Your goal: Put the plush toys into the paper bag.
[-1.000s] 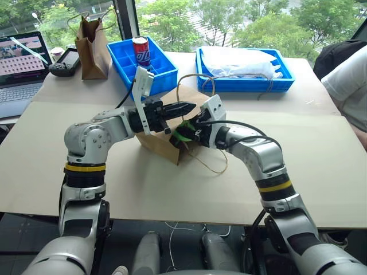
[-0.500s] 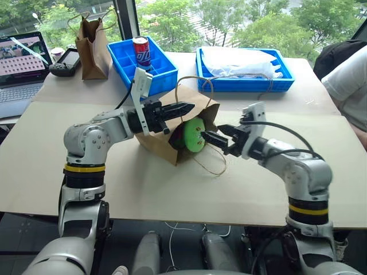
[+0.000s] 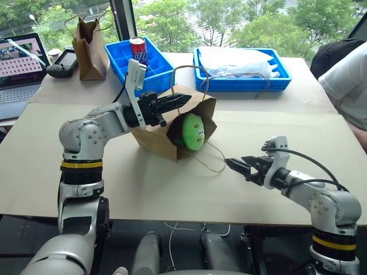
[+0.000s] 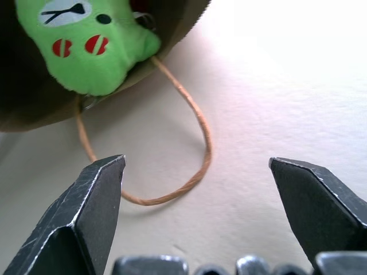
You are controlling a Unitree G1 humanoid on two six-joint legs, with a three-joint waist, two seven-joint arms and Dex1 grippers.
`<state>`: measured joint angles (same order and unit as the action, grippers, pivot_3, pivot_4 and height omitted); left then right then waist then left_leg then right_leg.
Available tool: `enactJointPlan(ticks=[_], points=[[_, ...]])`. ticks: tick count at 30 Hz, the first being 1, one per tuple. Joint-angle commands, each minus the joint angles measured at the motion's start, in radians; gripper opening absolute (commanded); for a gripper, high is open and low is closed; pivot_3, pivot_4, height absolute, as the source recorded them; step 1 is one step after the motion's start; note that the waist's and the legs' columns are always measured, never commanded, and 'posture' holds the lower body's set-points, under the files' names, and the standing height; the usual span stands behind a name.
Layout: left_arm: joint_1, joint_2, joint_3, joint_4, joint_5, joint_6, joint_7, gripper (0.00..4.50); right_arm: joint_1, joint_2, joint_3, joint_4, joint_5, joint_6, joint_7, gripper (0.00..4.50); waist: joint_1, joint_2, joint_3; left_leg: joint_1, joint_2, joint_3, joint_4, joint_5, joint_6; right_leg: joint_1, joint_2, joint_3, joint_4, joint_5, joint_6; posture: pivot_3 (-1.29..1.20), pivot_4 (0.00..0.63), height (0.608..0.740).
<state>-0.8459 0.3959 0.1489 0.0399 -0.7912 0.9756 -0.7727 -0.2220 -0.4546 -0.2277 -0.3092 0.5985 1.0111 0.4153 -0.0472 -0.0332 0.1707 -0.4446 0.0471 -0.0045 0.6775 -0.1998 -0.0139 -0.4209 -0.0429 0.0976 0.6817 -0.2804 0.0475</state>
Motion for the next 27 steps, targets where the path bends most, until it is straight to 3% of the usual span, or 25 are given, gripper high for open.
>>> enactJointPlan(ticks=[1,9,12,15,23,27], points=[[-0.024,-0.003,0.010,-0.012,-0.014,-0.015,0.001,0.00,-0.052,0.006,0.089,0.093,-0.074,-0.157,0.063,4.45,-0.001,0.000,0.000,0.000,0.000,0.000,0.000,0.000,0.000,0.000,0.000,0.000,0.000,0.000,0.000,0.00,0.150,0.694],[-0.020,-0.006,0.023,-0.035,-0.030,0.001,0.026,0.00,-0.131,0.004,0.292,0.287,-0.260,-0.417,0.176,4.45,0.003,0.000,0.000,0.000,0.000,0.000,0.000,0.000,0.000,0.000,0.000,0.000,0.000,0.000,0.000,0.00,0.150,0.694],[-0.020,-0.003,0.025,-0.036,-0.028,0.001,0.029,0.00,-0.143,0.014,0.307,0.316,-0.262,-0.441,0.216,3.76,0.001,0.000,0.000,0.000,0.000,0.000,0.000,0.000,0.000,0.000,0.000,0.000,0.000,0.000,0.000,0.00,0.150,0.694],[-0.020,-0.003,0.028,-0.035,-0.029,0.000,0.032,0.00,-0.140,0.018,0.295,0.305,-0.232,-0.433,0.258,2.79,0.001,0.000,0.000,0.000,0.000,0.000,0.000,0.000,0.000,0.000,0.000,0.000,0.000,0.000,0.000,0.00,0.150,0.694],[-0.022,-0.006,0.025,-0.029,-0.025,-0.007,0.036,0.00,-0.146,0.062,0.101,0.224,0.085,-0.204,0.313,0.01,0.006,0.000,0.000,-0.001,0.000,0.000,0.000,0.000,0.000,0.000,-0.001,0.000,0.000,0.000,0.000,0.00,0.150,0.694],[-0.045,0.003,0.046,-0.023,-0.030,-0.010,0.043,0.00,-0.279,0.079,-0.025,0.189,0.295,-0.070,0.251,0.01,0.003,0.000,0.000,-0.001,0.000,0.000,0.000,0.000,0.000,0.000,-0.001,0.000,0.000,0.000,0.000,0.00,0.150,0.694]])
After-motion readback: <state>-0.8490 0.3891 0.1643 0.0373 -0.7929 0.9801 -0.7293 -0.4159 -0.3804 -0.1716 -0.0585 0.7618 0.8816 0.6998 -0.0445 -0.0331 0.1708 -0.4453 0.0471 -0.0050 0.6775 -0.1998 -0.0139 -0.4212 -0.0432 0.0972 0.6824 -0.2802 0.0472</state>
